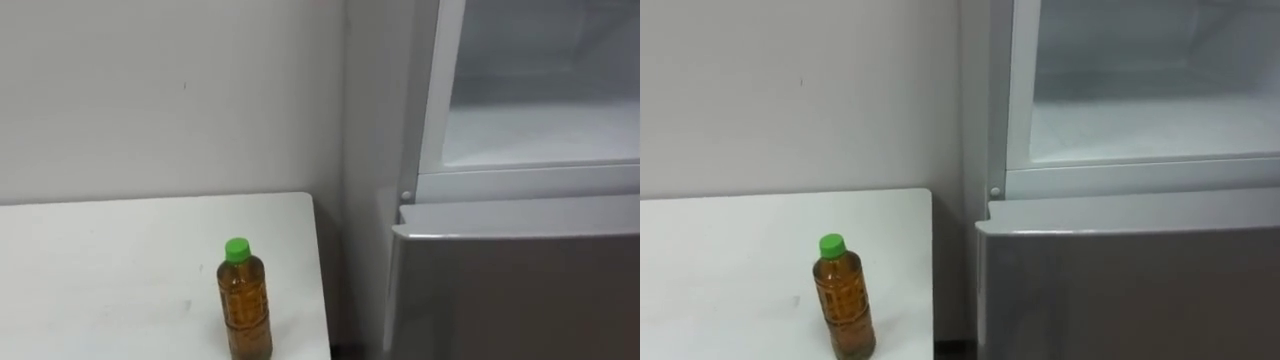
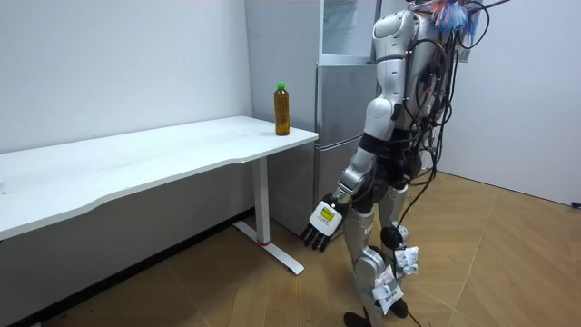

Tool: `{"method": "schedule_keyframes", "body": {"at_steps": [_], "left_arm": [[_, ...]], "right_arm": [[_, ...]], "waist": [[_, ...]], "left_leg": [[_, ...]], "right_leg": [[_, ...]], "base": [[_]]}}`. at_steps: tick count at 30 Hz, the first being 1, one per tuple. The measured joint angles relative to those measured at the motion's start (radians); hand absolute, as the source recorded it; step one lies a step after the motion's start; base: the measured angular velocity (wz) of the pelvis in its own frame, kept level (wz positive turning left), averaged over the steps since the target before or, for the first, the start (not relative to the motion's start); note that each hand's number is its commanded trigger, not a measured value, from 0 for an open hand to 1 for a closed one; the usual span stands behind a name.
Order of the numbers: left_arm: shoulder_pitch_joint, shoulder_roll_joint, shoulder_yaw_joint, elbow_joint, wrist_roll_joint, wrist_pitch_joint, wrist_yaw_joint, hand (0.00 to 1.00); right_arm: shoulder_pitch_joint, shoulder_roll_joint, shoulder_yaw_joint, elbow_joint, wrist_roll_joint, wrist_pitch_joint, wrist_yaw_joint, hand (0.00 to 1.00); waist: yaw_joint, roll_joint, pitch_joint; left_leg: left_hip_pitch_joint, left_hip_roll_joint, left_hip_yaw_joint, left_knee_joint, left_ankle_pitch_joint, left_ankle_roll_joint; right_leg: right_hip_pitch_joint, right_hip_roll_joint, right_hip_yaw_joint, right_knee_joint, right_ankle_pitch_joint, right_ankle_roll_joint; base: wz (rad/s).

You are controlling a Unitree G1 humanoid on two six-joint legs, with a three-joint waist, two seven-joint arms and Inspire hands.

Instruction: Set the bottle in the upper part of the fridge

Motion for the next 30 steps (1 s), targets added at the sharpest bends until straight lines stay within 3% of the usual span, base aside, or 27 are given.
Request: {"method": "schedule_keyframes", "body": {"at_steps": [3, 5, 8, 10, 13, 18, 23, 26, 30], "left_arm": [[0.001, 0.004, 0.002, -0.008, 0.002, 0.000, -0.011, 0.00], [0.014, 0.002, 0.020, -0.015, 0.002, 0.000, -0.018, 0.00], [0.021, 0.003, 0.023, -0.025, 0.001, 0.000, -0.030, 0.00], [0.019, 0.004, 0.026, -0.028, 0.002, 0.001, -0.034, 0.00], [0.018, 0.004, 0.028, -0.029, 0.001, 0.005, -0.047, 0.00], [0.012, 0.005, 0.037, -0.035, -0.001, 0.018, -0.068, 0.00], [0.010, 0.006, 0.037, -0.027, 0.002, 0.020, -0.073, 0.00], [0.025, 0.005, 0.037, -0.046, 0.002, 0.035, -0.073, 0.00], [0.026, 0.005, 0.037, -0.054, 0.002, 0.038, -0.073, 0.00]], "right_arm": [[0.010, -0.002, 0.029, -0.145, -0.002, 0.005, 0.029, 0.00], [0.033, -0.002, 0.028, -0.313, -0.002, 0.006, 0.061, 0.00], [0.031, -0.004, 0.029, -0.396, 0.004, 0.000, 0.077, 0.00], [0.030, -0.010, 0.031, -0.459, 0.002, 0.027, 0.092, 0.00], [0.032, -0.014, 0.030, -0.475, 0.003, 0.029, 0.105, 0.00], [0.040, -0.029, 0.030, -0.596, 0.004, 0.092, 0.124, 0.00], [0.057, -0.078, 0.030, -0.740, 0.000, 0.146, 0.159, 0.00], [0.058, -0.122, 0.029, -0.856, -0.002, 0.203, 0.203, 0.00], [0.058, -0.158, 0.020, -0.931, -0.002, 0.221, 0.231, 0.00]], "waist": [[0.002, -0.011, -0.0016], [-0.001, -0.006, -0.0027], [0.002, -0.008, -0.0043], [0.004, -0.010, -0.0022], [0.003, -0.005, 0.0025], [0.003, -0.002, 0.0039], [0.034, -0.001, 0.0057], [0.043, -0.002, 0.0056], [0.049, -0.005, 0.0049]], "left_leg": [[-0.002, -0.001, -0.006, 0.001, 0.000, 0.000], [-0.001, 0.000, -0.014, 0.002, 0.000, 0.000], [0.003, 0.000, -0.016, 0.002, 0.000, 0.000], [0.002, 0.001, -0.015, 0.001, 0.000, 0.000], [0.001, 0.000, -0.014, 0.000, 0.000, 0.000], [-0.006, 0.001, -0.006, 0.000, 0.000, 0.000], [-0.018, 0.002, 0.013, 0.000, 0.000, 0.001], [-0.022, 0.005, 0.021, 0.002, 0.001, 0.001], [-0.019, 0.004, 0.024, 0.003, 0.001, 0.001]], "right_leg": [[0.000, 0.000, -0.008, 0.001, 0.000, 0.000], [0.003, 0.000, -0.008, -0.001, 0.000, 0.000], [0.006, 0.000, -0.008, 0.001, 0.000, 0.000], [0.006, 0.000, -0.008, 0.004, 0.001, 0.000], [0.004, -0.001, -0.007, 0.013, 0.001, 0.000], [-0.008, -0.002, -0.009, 0.025, 0.001, -0.001], [-0.034, 0.001, 0.011, 0.038, 0.005, -0.006], [-0.048, 0.003, 0.019, 0.052, 0.006, -0.008], [-0.047, 0.003, 0.021, 0.052, 0.006, -0.008]], "base": [[0.07], [0.00], [0.00], [0.00], [-0.01], [-0.02], [-0.13], [-0.13], [0.00]]}}
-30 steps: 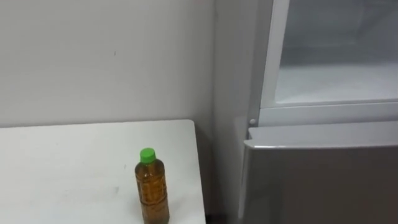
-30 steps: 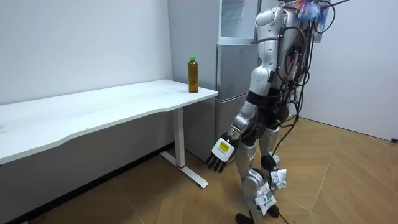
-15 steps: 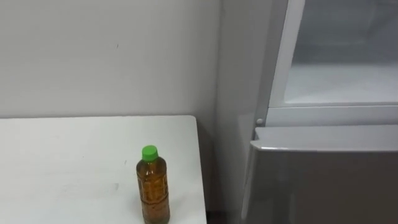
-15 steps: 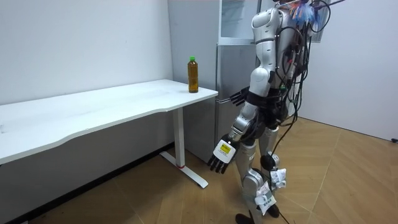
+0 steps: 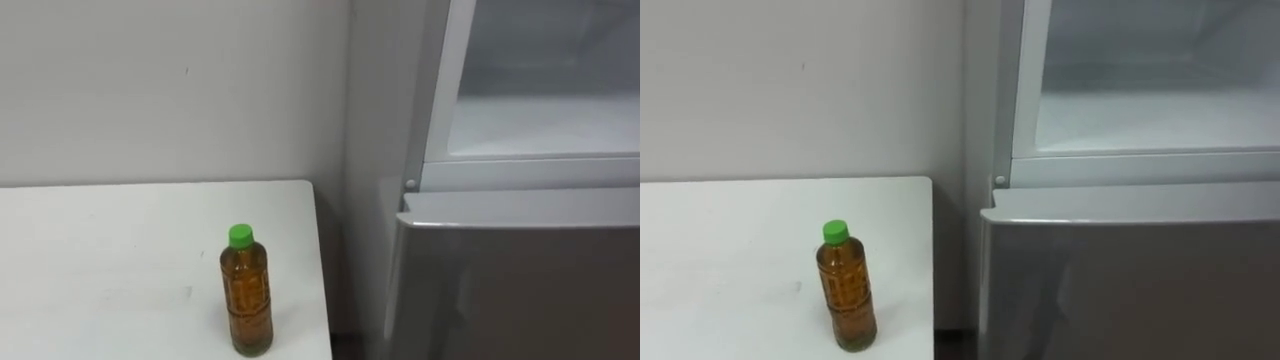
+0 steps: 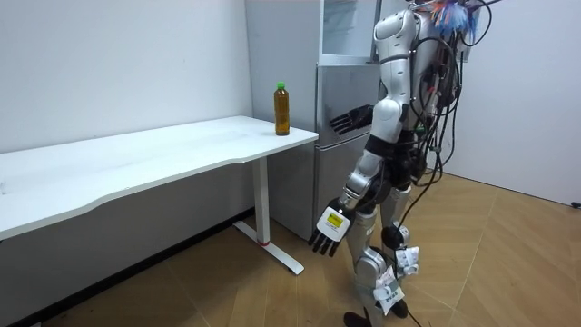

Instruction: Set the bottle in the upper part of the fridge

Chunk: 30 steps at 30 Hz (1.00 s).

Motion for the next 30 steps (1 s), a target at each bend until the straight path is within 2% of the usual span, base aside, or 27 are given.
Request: {"method": "schedule_keyframes", "body": {"at_steps": [5, 6, 11, 13, 17, 21, 24, 27, 30], "left_arm": [[-0.001, 0.004, 0.002, 0.001, -0.001, 0.000, 0.005, 0.00], [-0.001, 0.004, 0.002, 0.001, -0.001, 0.000, 0.005, 0.00], [-0.002, 0.013, -0.001, 0.011, -0.004, -0.001, 0.017, 0.00], [-0.001, 0.018, -0.004, 0.012, -0.004, -0.001, 0.028, 0.00], [0.007, 0.033, -0.040, 0.011, -0.001, 0.002, 0.042, 0.00], [0.009, 0.042, -0.050, 0.011, -0.001, 0.021, 0.044, 0.00], [0.008, 0.042, -0.053, 0.011, 0.001, 0.023, 0.044, 0.00], [0.008, 0.042, -0.059, 0.010, 0.001, 0.037, 0.044, 0.00], [0.009, 0.042, -0.059, 0.010, 0.002, 0.059, 0.044, 0.00]], "right_arm": [[0.000, -0.015, -0.002, -0.101, -0.002, 0.068, 0.011, 0.00], [0.000, -0.017, -0.002, -0.113, -0.002, 0.071, 0.012, 0.00], [-0.005, -0.016, -0.011, -0.187, -0.001, 0.072, 0.010, 0.00], [-0.008, -0.016, -0.011, -0.189, 0.002, 0.072, 0.006, 0.00], [-0.071, -0.008, -0.005, -0.190, 0.005, 0.072, 0.000, 0.00], [-0.105, 0.013, 0.004, -0.191, 0.019, 0.072, -0.016, 0.00], [-0.178, 0.053, 0.017, -0.191, 0.102, 0.038, -0.032, 0.00], [-0.250, 0.087, 0.050, -0.190, 0.177, -0.019, -0.069, 0.00], [-0.286, 0.090, 0.083, -0.184, 0.210, -0.051, -0.096, 0.00]], "waist": [[0.004, -0.005, -0.0002], [0.004, -0.005, -0.0002], [0.021, -0.010, -0.0007], [0.031, -0.014, 0.0021], [0.038, -0.023, 0.0083], [0.047, -0.032, 0.0034], [0.062, -0.032, 0.0016], [0.064, -0.028, 0.0025], [0.070, -0.027, 0.0016]], "left_leg": [[0.003, 0.000, 0.002, 0.001, 0.000, 0.000], [0.003, 0.000, 0.002, 0.001, 0.000, 0.000], [0.007, 0.002, 0.000, 0.000, 0.001, 0.000], [0.016, 0.004, 0.000, 0.000, 0.001, -0.001], [0.013, 0.005, -0.001, 0.002, 0.002, -0.003], [0.011, 0.007, -0.003, 0.003, 0.003, -0.004], [0.002, 0.012, -0.004, 0.010, 0.003, -0.004], [0.000, 0.012, -0.023, 0.015, 0.003, -0.004], [0.000, 0.013, -0.045, 0.015, 0.003, -0.004]], "right_leg": [[0.000, -0.001, 0.003, 0.001, 0.000, 0.000], [0.000, -0.001, 0.003, 0.001, 0.000, 0.000], [0.004, 0.002, 0.004, 0.000, 0.002, -0.003], [0.012, 0.004, 0.002, -0.001, 0.003, -0.004], [0.018, 0.004, -0.002, -0.006, 0.004, -0.006], [0.021, 0.007, -0.005, -0.019, 0.008, -0.008], [0.020, 0.010, -0.009, -0.023, 0.017, -0.009], [0.031, 0.010, -0.031, -0.040, 0.022, -0.010], [0.050, 0.008, -0.056, -0.054, 0.022, -0.008]], "base": [[0.00], [0.00], [-0.01], [0.00], [0.03], [0.00], [0.05], [0.23], [0.24]]}}
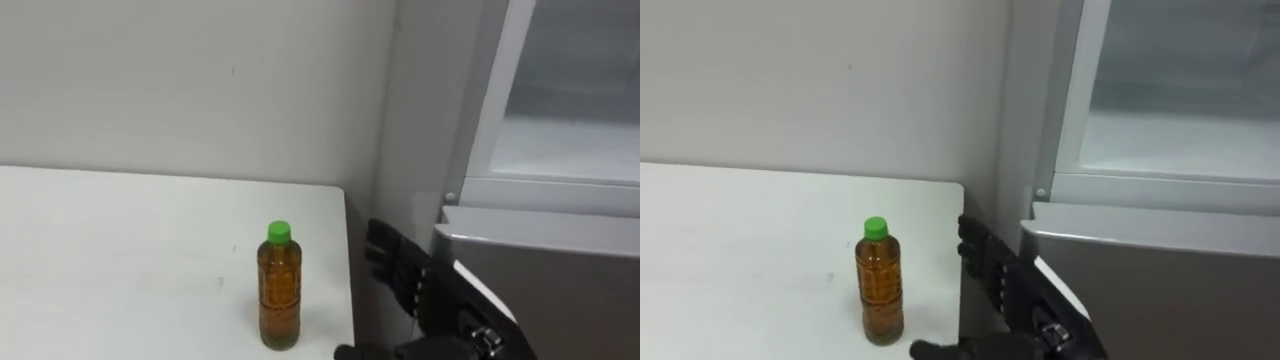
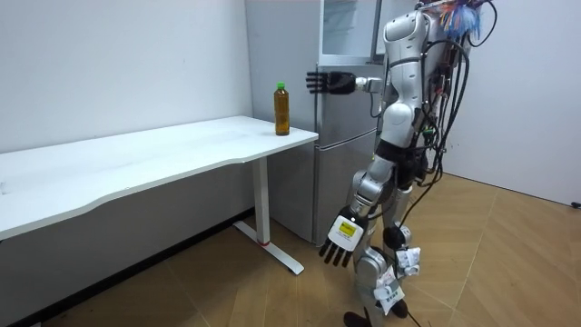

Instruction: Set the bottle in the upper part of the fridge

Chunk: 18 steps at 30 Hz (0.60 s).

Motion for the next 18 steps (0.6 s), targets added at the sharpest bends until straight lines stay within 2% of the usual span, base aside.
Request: {"method": "schedule_keyframes", "body": {"at_steps": [4, 7, 9, 18], "left_arm": [[-0.006, -0.004, 0.000, -0.002, 0.006, 0.023, 0.000, 0.00], [-0.006, -0.008, 0.000, -0.002, 0.039, 0.034, 0.001, 0.00], [-0.006, -0.010, 0.000, -0.005, 0.050, 0.036, 0.001, 0.00], [-0.005, -0.011, 0.001, -0.050, 0.080, 0.038, 0.022, 0.00]], "right_arm": [[-0.002, 0.007, 0.021, 0.030, 0.000, -0.006, -0.023, 0.00], [-0.004, 0.007, 0.024, 0.034, 0.000, -0.006, -0.053, 0.00], [-0.010, 0.007, 0.026, 0.034, 0.000, -0.006, -0.065, 0.00], [-0.016, 0.003, 0.035, 0.053, -0.002, -0.009, -0.102, 0.00]], "waist": [[0.009, 0.010, -0.0023], [0.014, 0.021, -0.0064], [0.016, 0.027, -0.0054], [0.021, 0.021, -0.0061]], "left_leg": [[-0.015, 0.000, -0.020, 0.002, 0.000, 0.000], [-0.015, 0.000, -0.023, 0.002, 0.000, 0.000], [-0.015, -0.001, -0.024, 0.002, 0.000, 0.000], [-0.017, -0.001, -0.022, -0.002, 0.000, 0.000]], "right_leg": [[0.000, -0.003, -0.027, 0.001, 0.000, 0.000], [0.001, -0.004, -0.029, 0.002, 0.000, 0.000], [0.001, -0.004, -0.029, 0.002, 0.000, 0.000], [0.001, -0.004, -0.029, 0.002, 0.000, 0.001]], "base": [[0.15], [0.03], [0.00], [0.00]]}}
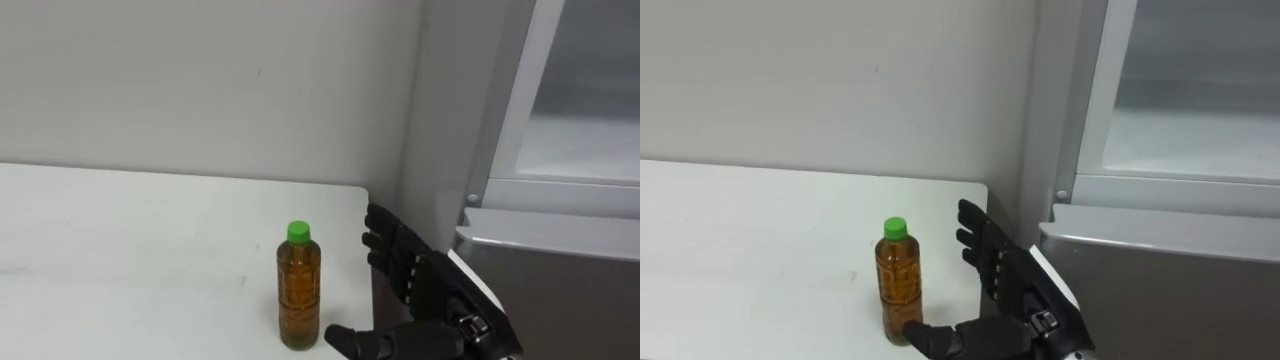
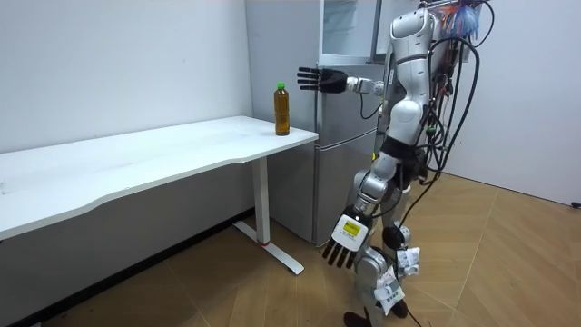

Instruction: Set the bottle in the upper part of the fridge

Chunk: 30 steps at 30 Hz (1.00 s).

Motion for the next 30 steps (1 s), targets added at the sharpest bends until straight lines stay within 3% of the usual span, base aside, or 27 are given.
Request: {"method": "schedule_keyframes", "body": {"at_steps": [9, 13, 17, 22, 30], "left_arm": [[-0.001, 0.000, -0.002, -0.008, 0.018, 0.001, 0.019, 0.00], [0.000, 0.000, -0.011, -0.011, 0.018, 0.001, 0.024, 0.00], [0.001, -0.007, -0.014, -0.010, 0.019, 0.002, 0.043, 0.00], [0.002, -0.023, -0.019, -0.010, 0.035, 0.003, 0.069, 0.00], [-0.002, -0.025, -0.022, -0.009, 0.097, 0.015, 0.068, 0.00]], "right_arm": [[-0.044, -0.002, 0.028, 0.079, -0.009, -0.008, -0.061, 0.00], [-0.092, 0.015, 0.041, 0.114, -0.017, -0.009, -0.121, 0.00], [-0.123, 0.024, 0.061, 0.177, -0.036, -0.042, -0.174, 0.00], [-0.143, 0.029, 0.079, 0.241, -0.054, -0.044, -0.228, 0.00], [-0.153, 0.034, 0.080, 0.281, -0.108, -0.051, -0.300, 0.00]], "waist": [[0.003, -0.017, 0.0013], [0.009, -0.016, 0.0019], [0.026, -0.009, 0.0069], [0.028, -0.005, 0.0128], [0.055, -0.006, 0.0115]], "left_leg": [[-0.018, -0.014, -0.023, 0.017, 0.001, 0.002], [-0.025, -0.015, -0.043, 0.018, 0.002, 0.004], [-0.018, -0.015, -0.053, 0.018, 0.002, 0.004], [-0.023, -0.019, -0.073, 0.018, 0.005, 0.008], [-0.035, -0.020, -0.083, 0.019, 0.006, 0.009]], "right_leg": [[-0.003, -0.009, -0.025, -0.001, -0.004, 0.006], [-0.002, -0.013, -0.040, -0.001, -0.006, 0.009], [0.007, -0.014, -0.051, 0.000, -0.006, 0.009], [0.011, -0.020, -0.072, 0.000, -0.007, 0.011], [0.004, -0.021, -0.081, 0.002, -0.007, 0.012]], "base": [[0.08], [0.14], [0.07], [0.11], [0.03]]}}
